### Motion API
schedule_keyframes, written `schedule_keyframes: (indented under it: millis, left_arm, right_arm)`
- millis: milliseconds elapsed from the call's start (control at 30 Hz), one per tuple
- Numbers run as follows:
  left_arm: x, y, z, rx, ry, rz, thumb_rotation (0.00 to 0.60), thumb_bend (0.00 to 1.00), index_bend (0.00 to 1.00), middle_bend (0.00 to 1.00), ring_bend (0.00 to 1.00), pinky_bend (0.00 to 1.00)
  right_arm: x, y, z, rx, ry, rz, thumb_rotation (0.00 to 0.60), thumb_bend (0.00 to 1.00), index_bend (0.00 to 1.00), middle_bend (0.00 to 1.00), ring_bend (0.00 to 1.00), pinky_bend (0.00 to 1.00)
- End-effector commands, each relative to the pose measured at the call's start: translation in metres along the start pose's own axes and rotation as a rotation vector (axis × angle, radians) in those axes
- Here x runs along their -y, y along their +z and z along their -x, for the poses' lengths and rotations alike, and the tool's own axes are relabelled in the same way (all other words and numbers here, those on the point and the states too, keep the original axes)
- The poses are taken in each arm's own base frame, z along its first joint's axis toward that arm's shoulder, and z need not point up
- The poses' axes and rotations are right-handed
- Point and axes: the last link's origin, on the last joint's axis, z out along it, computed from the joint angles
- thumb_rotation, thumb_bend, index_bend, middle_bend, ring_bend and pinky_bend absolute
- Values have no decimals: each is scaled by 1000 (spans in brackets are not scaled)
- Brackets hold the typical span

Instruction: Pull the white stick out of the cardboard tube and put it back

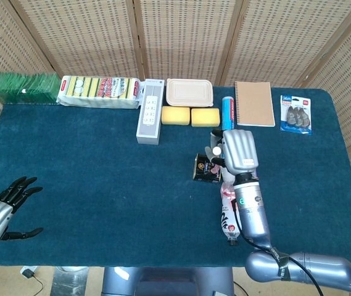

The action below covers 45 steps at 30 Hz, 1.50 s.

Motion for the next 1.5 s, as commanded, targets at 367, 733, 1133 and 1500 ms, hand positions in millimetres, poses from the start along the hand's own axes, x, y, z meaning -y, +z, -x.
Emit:
schedule_keyframes:
  millis: [367, 733, 1133, 1500]
  left_arm:
    - [0, 1, 0, -1, 4, -5, 462, 113, 160, 84, 31, 237]
    - [0, 2, 1, 0, 8, -10, 460, 114, 160, 84, 32, 237]
    - [1, 2, 0, -1, 1, -9, 458, 115, 160, 84, 32, 237]
    - [1, 0, -2, -9, -2, -6, 468, 113, 160, 84, 31, 237]
  right_arm:
    - [-13, 5, 6, 6, -22, 16, 600, 401, 814, 1000, 1000, 976]
    - [-25, 6, 1, 4, -38, 35, 600, 401, 815, 1000, 1000, 976]
    - [-29, -2, 2, 17, -38, 39, 600, 401, 814, 1000, 1000, 976]
    - [-36, -3, 10, 32, -45, 59, 600, 401, 814, 1000, 1000, 976]
